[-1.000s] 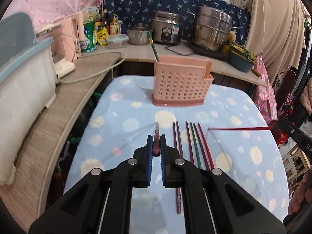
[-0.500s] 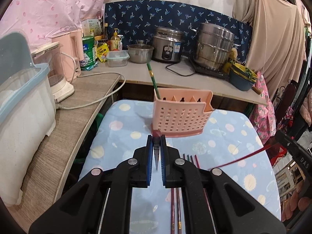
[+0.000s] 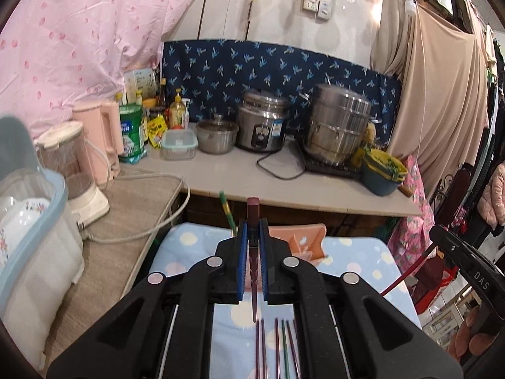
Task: Organize utensils
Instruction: 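Carry both chopsticks up into the pink basket and open both tools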
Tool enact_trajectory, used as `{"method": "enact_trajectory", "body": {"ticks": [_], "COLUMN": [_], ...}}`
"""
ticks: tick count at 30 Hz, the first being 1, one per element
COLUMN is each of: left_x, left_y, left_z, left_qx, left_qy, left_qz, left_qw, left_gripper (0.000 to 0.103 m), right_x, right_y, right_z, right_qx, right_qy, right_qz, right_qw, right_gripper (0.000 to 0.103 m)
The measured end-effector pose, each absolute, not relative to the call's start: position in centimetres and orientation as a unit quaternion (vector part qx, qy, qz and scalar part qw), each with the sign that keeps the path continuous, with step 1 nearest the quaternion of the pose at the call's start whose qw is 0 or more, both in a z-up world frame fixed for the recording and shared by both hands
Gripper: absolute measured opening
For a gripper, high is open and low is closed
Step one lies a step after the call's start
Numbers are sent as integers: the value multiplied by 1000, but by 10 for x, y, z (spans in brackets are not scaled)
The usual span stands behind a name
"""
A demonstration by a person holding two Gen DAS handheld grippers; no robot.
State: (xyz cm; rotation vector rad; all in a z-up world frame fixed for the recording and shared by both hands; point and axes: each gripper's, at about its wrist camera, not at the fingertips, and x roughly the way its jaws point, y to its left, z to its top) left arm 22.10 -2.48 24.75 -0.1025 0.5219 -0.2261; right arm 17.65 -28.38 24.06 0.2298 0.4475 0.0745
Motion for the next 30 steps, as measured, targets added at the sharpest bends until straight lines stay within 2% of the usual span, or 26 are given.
{"method": "enact_trajectory", "body": {"ticks": [7,11,19,30], "left_x": [261,285,323,342], "left_y": [-28,-33,-45,-47], "left_z": [284,290,270,229], "left_qx": [-63,-62,-56,-53], "left_qy": [224,212,225,265], "left_qz": [-104,-98,-95,-99], "left_qw": [967,970,968,958], "left_gripper": [7,7,7,7], "right_x": [223,252,303,330], "right_y": [-286,-283,-274,-264], "right_z": [284,288,260,208], "right_qx": [133,137,148,138], "right_qy": [173,162,186,235], "right_qz": [45,45,54,48], "right_qw": [975,976,970,961], "right_gripper": [7,7,7,7]}}
